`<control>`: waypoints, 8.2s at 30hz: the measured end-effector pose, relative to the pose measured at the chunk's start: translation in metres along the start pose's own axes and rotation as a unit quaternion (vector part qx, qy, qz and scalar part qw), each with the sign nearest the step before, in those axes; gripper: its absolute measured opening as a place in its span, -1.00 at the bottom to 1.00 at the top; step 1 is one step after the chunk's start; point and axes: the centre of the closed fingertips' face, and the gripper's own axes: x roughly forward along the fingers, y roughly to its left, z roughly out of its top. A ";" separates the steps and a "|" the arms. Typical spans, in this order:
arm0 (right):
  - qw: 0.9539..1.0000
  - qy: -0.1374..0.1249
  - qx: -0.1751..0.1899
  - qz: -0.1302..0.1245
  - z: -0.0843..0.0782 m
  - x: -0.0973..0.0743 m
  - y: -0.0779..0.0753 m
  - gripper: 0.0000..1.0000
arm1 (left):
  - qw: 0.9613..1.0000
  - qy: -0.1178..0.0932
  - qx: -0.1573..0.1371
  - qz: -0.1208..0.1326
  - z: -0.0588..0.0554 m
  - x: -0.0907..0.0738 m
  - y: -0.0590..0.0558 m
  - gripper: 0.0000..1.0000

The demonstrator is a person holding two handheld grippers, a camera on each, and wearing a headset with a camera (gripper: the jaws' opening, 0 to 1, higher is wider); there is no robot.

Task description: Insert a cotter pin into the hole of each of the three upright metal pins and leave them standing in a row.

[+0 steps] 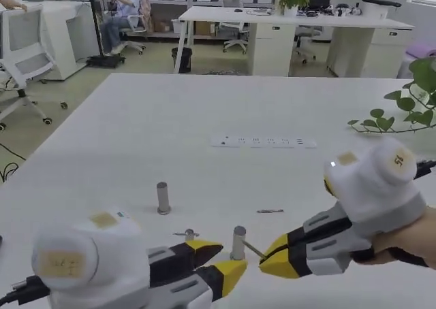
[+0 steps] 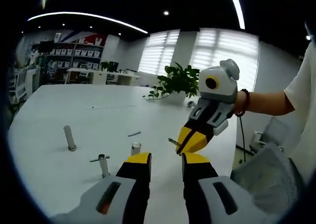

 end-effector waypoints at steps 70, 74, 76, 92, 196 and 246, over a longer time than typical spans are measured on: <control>0.964 0.225 -0.130 -0.053 -0.043 0.019 -0.092 -0.94 | 0.989 0.075 0.035 0.124 -0.045 0.088 0.063 -0.71; 0.963 0.229 -0.134 -0.053 -0.043 0.019 -0.093 -0.94 | 0.989 0.077 0.038 0.124 -0.046 0.089 0.064 -0.75; 0.962 0.229 -0.136 -0.052 -0.043 0.019 -0.093 -0.94 | 0.988 0.076 0.038 0.125 -0.045 0.089 0.065 -0.75; 0.959 0.228 -0.161 -0.050 -0.036 0.016 -0.092 -0.94 | 0.989 0.078 0.042 0.118 -0.045 0.090 0.065 -0.77; 0.995 0.080 -0.020 -0.052 0.021 0.036 -0.076 -0.37 | 0.986 0.095 0.011 0.133 -0.052 0.075 0.063 -0.53; 0.992 -0.080 0.012 -0.095 0.118 0.143 -0.135 -0.21 | 0.986 0.037 -0.019 0.162 -0.030 -0.010 0.055 0.43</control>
